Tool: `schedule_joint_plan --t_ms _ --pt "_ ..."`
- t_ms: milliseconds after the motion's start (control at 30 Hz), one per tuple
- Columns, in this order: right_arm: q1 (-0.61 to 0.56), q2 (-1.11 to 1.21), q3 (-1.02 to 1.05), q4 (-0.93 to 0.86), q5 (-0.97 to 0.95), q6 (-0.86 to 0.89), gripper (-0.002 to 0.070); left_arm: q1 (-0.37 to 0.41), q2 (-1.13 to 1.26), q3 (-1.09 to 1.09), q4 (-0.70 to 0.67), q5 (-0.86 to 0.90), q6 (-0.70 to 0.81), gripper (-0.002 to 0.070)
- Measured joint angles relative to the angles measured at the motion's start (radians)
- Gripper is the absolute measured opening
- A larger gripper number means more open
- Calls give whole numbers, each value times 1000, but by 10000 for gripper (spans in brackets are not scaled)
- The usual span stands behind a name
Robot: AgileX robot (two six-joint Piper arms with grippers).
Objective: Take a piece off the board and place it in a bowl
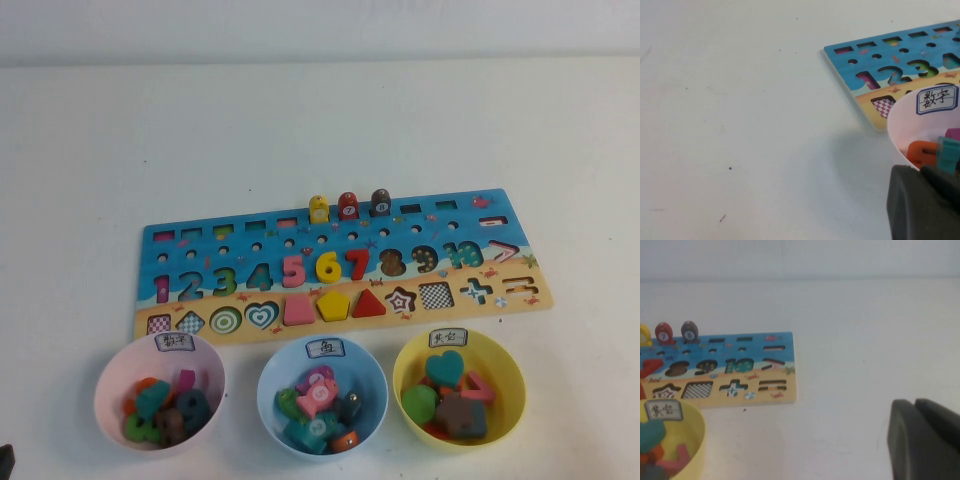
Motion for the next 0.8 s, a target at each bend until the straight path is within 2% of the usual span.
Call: schedule_joint_plan --t_ms 300,800 --pt "0 0 0 25 138 -75 -17 0 0 0 0 0 0 1" --pt "0 0 0 26 152 -75 -17 0 0 0 0 0 0 1"
